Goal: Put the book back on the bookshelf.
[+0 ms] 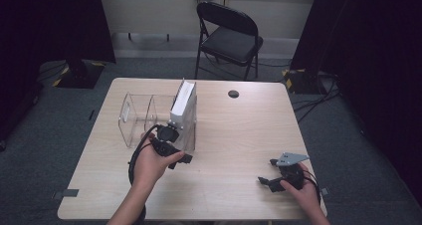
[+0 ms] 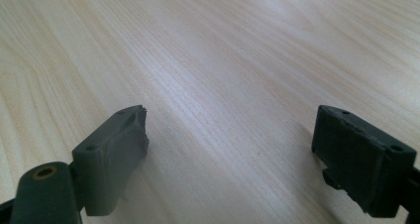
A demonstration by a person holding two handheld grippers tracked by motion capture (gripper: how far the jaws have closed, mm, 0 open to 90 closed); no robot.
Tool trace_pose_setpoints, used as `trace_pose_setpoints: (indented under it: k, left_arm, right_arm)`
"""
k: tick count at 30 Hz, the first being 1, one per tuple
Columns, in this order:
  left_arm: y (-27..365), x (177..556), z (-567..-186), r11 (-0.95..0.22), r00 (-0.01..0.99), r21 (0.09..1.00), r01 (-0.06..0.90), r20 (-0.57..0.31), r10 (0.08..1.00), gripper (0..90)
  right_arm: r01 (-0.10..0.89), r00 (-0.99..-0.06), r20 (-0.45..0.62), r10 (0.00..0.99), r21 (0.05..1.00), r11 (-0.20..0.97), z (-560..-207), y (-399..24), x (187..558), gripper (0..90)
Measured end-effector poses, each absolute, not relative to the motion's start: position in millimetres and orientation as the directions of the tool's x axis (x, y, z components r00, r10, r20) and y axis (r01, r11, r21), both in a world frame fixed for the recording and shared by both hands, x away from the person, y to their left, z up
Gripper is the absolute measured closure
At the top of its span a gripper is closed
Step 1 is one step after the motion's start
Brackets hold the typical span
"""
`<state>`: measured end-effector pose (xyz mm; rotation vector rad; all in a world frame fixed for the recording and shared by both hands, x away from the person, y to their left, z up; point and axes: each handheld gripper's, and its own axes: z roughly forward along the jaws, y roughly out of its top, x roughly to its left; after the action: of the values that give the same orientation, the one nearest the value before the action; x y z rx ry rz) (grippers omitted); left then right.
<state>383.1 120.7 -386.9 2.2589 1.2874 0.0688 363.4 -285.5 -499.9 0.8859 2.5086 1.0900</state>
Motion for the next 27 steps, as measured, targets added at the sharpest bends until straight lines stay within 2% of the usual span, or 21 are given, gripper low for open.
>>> trace_pose_setpoints:
  k: [27]
  left_arm:
    - [98.5, 379.4, -406.7, -0.438, 0.586, 0.466, 0.769, -0.239, 0.774, 24.1]
  right_arm:
    - [0.43, -0.777, 0.0, 0.63, 0.73, 0.531, -499.7, -285.4, 363.3, 13.1]
